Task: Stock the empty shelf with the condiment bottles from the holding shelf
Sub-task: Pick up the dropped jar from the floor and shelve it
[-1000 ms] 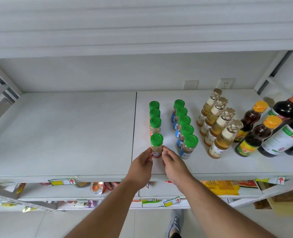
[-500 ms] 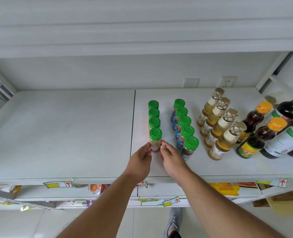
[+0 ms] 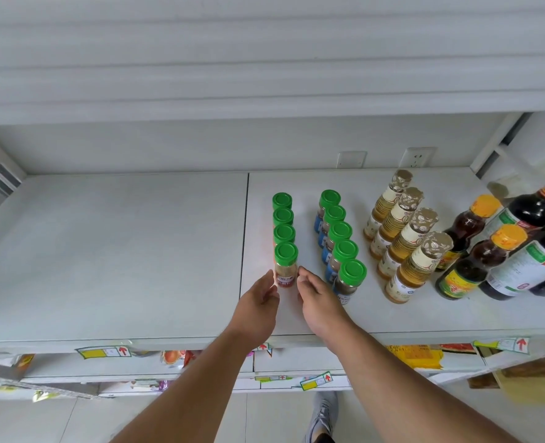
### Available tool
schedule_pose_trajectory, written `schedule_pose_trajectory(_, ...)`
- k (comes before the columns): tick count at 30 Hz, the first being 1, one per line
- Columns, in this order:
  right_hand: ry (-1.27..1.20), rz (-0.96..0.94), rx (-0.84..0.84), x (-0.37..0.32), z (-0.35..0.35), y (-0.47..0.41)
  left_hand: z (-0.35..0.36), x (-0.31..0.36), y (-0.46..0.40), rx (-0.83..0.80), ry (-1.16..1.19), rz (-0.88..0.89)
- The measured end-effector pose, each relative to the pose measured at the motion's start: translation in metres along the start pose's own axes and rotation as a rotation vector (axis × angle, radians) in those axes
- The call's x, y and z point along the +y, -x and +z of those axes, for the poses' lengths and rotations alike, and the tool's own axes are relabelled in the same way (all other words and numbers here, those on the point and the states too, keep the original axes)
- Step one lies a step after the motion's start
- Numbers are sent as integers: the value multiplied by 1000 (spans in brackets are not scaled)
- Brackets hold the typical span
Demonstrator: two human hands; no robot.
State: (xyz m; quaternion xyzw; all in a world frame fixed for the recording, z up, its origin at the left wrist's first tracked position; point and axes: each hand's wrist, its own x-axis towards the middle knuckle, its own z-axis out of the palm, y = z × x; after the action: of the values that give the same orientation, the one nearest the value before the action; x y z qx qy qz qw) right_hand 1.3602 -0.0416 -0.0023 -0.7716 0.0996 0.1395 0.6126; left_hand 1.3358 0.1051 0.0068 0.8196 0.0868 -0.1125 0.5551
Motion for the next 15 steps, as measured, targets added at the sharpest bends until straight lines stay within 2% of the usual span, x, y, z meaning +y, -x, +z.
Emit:
schedule_pose_trajectory(3,0,6,2,0,-3,12,-2,3,11,37,61,-54)
schedule_pose_trajectory(7,-9,25,14,3,-4,33,-5,2,27,40,84,-39)
schedule_pose_trajectory(15,-80,25,-53,22,-20,100,10,13,75,-63,65,48)
